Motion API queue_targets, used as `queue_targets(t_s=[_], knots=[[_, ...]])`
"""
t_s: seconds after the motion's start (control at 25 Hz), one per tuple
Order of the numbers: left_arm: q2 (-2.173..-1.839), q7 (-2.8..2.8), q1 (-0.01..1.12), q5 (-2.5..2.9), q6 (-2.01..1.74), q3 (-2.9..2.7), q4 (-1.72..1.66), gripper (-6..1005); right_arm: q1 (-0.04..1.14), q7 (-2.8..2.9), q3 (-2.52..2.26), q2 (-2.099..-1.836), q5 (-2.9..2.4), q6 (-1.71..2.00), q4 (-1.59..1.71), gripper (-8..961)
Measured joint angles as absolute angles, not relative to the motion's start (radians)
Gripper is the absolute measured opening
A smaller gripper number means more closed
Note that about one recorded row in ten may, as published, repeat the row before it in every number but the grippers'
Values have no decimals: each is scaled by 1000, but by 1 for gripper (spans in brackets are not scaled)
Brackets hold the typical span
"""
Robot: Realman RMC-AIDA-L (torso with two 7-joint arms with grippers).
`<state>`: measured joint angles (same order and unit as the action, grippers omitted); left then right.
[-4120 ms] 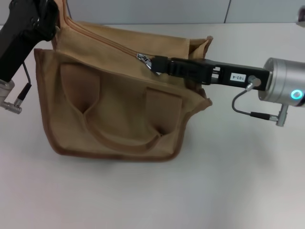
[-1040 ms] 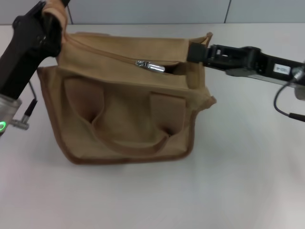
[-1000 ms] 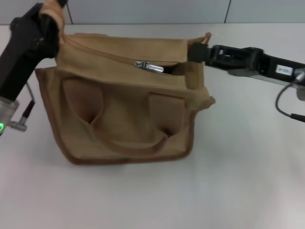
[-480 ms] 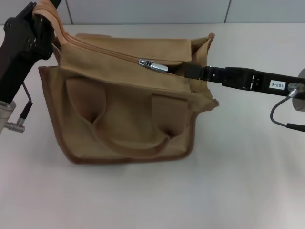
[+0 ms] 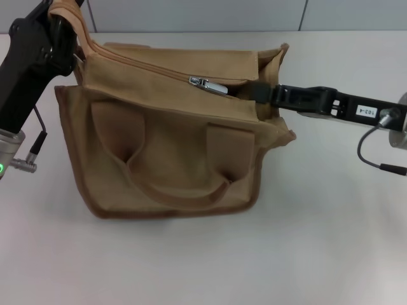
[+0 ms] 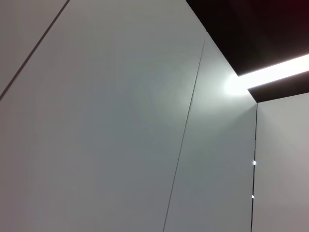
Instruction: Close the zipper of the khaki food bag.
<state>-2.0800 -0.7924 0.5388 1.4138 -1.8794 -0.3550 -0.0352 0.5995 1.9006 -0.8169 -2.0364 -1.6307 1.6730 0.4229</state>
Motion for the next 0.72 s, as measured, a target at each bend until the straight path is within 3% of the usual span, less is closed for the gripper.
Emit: queue_targets(t_s=[0.72], knots=[[-2080, -791, 547, 1416, -1875, -362, -35, -2, 688, 1923, -822, -2046, -1670, 1636, 409, 328]])
